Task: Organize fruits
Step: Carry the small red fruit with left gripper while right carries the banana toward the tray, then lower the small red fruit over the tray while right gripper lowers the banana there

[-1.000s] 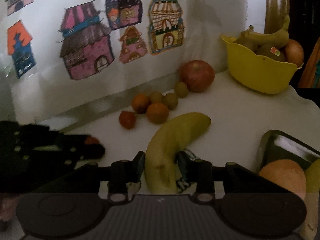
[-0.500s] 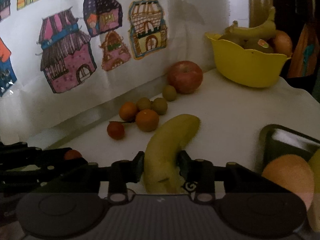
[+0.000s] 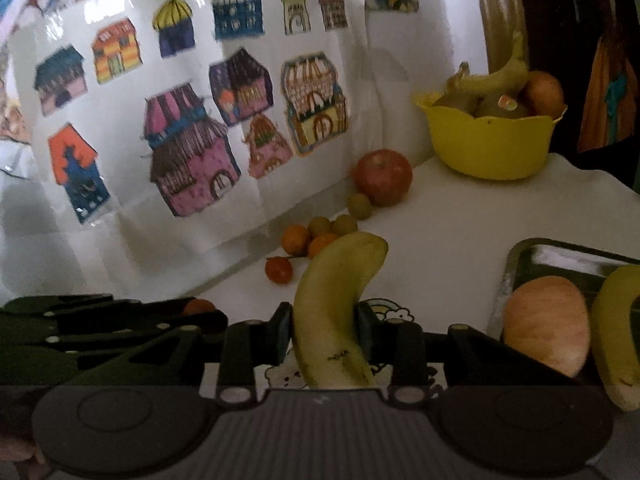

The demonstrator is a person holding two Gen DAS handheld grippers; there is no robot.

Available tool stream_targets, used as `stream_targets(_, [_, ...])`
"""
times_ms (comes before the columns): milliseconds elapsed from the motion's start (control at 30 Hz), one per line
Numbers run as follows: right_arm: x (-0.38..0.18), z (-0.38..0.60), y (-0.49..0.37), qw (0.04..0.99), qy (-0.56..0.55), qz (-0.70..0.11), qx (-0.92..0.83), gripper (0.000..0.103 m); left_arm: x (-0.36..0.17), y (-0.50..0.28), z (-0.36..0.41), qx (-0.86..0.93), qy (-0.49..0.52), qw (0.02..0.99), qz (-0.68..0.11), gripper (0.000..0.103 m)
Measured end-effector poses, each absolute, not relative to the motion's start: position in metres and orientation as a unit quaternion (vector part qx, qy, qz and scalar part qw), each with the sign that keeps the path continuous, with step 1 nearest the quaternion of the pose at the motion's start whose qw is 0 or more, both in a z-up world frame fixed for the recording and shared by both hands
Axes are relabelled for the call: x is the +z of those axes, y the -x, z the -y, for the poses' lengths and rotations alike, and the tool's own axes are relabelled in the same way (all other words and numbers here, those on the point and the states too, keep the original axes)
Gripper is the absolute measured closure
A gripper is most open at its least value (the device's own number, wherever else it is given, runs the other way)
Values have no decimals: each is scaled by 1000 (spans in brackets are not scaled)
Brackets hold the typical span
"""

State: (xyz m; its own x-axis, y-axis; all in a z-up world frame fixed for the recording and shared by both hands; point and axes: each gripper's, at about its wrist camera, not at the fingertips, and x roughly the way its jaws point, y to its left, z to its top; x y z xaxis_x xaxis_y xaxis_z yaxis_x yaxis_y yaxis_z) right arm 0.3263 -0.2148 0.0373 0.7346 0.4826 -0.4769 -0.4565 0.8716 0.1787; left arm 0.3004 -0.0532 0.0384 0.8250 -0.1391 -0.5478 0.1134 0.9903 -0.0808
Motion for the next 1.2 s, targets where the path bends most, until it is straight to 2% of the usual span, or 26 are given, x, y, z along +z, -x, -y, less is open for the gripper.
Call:
stream_targets(500, [71, 317, -295, 962, -26, -224, 156, 65, 54, -305, 140, -149, 36, 952, -264, 79])
stream_targets(767, [62, 354, -294, 963, -29, -233, 129, 65, 44, -311, 185, -183, 28, 943, -276, 79])
stream_targets(1200, [43, 368, -306, 962, -26, -242, 125, 65, 27, -321, 205, -188, 12, 936, -296, 79])
